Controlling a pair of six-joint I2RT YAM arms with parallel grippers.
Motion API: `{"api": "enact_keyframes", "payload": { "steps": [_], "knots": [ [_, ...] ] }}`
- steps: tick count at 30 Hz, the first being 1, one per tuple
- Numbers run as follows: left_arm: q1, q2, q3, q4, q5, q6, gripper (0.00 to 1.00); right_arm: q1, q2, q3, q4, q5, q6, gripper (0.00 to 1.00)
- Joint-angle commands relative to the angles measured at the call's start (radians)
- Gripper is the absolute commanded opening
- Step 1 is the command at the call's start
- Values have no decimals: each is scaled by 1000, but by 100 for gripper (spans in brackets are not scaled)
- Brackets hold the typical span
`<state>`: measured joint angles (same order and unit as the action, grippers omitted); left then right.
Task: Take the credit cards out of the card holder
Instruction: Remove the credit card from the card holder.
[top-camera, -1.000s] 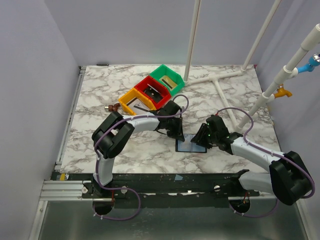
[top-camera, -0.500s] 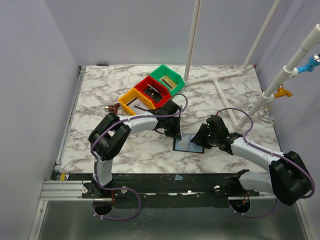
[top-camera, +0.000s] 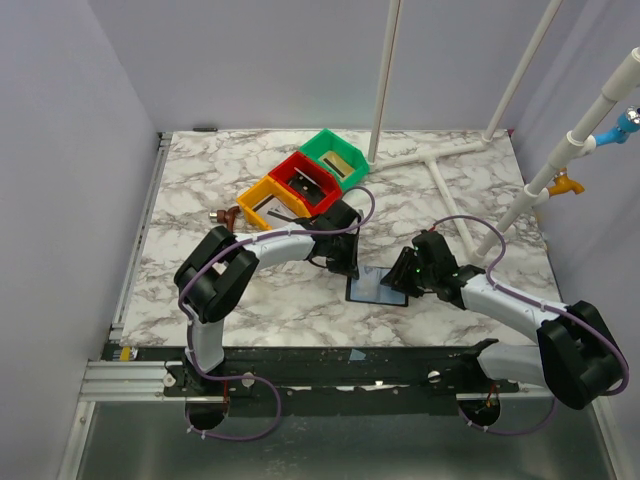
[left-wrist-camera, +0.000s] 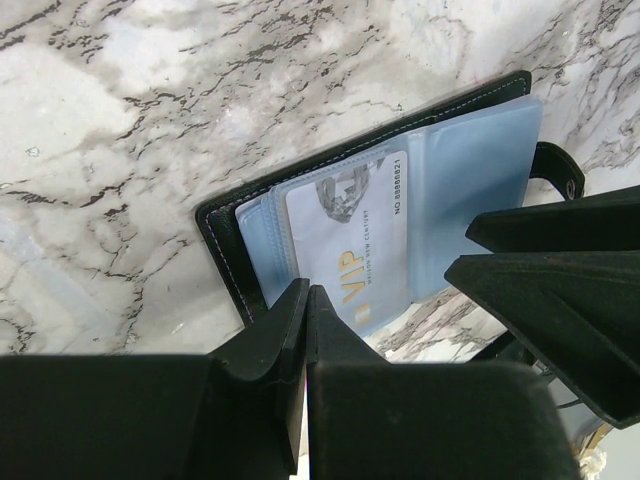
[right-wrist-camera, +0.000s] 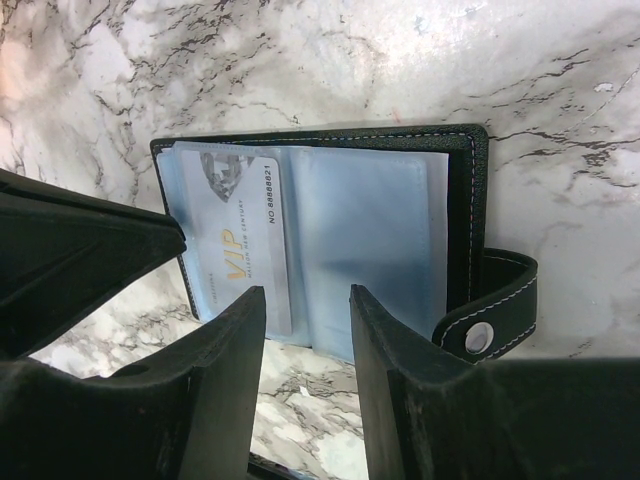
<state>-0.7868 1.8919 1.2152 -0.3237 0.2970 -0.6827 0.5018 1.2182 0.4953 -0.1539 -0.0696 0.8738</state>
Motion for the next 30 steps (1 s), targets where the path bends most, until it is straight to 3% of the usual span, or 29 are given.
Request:
{"api": "enact_keyframes", "payload": {
  "steps": [1,21,30],
  "knots": [
    [-5,7,15,-3,-16,17,3,-9,10,-15,16,-14,0,43],
    [-28,67,51,2,8,4,2,-8,11,-23,24,-20,1,43],
    [-9,10,30,-46,-78,43,2,-10,12,-27,27,-24,1,43]
  ]
}}
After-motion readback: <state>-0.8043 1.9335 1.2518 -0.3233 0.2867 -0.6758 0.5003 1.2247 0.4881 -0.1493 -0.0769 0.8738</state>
